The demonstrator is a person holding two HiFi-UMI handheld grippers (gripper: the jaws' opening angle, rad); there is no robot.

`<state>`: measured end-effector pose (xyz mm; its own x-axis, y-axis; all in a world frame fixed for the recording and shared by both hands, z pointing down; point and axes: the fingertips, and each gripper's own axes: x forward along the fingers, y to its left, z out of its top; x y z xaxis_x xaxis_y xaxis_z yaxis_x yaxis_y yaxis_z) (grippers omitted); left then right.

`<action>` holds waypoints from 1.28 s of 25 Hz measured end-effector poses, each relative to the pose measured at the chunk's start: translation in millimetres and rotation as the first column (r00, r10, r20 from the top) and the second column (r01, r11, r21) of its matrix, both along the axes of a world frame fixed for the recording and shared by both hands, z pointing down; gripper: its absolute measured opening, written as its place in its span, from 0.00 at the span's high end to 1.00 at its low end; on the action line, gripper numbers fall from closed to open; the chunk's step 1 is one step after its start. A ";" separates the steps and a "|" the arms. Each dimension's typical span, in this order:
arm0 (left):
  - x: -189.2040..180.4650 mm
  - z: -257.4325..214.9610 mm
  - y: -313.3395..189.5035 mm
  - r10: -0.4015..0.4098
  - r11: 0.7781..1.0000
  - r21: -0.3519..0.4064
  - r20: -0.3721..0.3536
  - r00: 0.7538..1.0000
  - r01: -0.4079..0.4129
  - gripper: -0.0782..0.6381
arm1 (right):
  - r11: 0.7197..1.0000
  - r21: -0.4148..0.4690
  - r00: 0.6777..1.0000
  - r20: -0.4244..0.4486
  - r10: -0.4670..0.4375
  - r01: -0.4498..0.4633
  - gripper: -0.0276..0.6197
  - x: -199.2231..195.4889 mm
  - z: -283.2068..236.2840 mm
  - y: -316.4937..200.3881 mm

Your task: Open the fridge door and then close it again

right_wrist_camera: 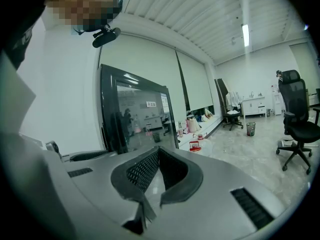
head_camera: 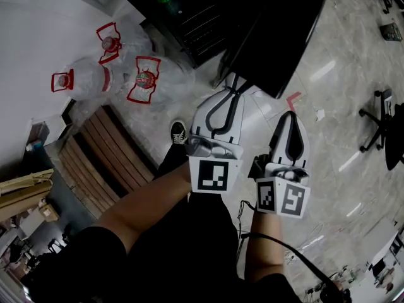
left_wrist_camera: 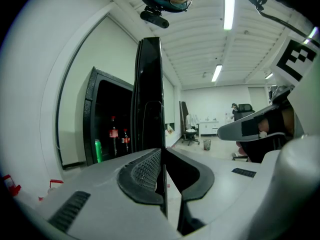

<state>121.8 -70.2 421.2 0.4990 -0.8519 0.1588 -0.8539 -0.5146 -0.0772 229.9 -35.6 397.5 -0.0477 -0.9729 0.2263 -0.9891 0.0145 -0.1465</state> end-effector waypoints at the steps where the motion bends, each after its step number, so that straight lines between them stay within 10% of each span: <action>1: -4.7 -0.1 -2.7 -0.005 1.000 0.003 0.000 1.000 0.005 0.84 | 1.000 0.002 1.000 0.006 -0.004 0.004 0.93 -2.8 -0.2 -2.8; 32: -138.9 7.1 -119.2 -0.138 0.990 0.035 0.031 0.990 0.137 0.81 | 0.992 -0.032 0.992 0.012 -0.122 0.122 0.93 -94.6 10.0 -104.1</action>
